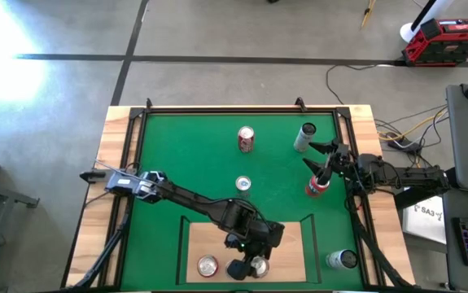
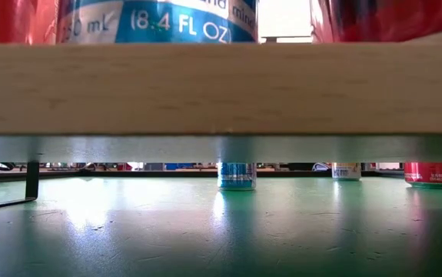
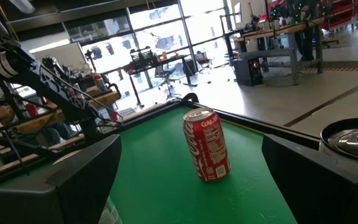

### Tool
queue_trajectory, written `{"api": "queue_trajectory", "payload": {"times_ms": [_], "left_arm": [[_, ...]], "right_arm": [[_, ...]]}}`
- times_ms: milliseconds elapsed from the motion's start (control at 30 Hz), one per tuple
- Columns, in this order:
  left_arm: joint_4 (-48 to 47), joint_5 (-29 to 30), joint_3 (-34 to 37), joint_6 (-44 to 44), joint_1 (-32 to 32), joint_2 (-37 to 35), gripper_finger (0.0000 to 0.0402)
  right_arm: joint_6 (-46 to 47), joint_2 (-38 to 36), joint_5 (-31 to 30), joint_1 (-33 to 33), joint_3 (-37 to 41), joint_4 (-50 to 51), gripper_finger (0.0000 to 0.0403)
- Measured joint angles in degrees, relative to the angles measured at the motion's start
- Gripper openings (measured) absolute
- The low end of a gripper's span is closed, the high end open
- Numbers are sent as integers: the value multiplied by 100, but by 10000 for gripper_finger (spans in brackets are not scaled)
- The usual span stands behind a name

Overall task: Place canned beverage on shelf
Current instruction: Put the bottom red soda can on the shelf, then put the blue soda can on the shelf

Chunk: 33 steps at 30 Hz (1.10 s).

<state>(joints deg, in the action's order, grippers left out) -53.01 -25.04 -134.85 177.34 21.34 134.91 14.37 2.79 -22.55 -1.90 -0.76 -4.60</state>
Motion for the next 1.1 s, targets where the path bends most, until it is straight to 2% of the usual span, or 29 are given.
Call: {"api": "queue_trajectory", "payload": {"times_ms": [667,1100], "left_arm": [[174,-4,35,-21,4,-4,313],[166,39,37,-188,-42,-7,374]], "right_arm": [[0,0,0,-1,-1,0,381],[0,0,0,-1,1,0,381]]}}
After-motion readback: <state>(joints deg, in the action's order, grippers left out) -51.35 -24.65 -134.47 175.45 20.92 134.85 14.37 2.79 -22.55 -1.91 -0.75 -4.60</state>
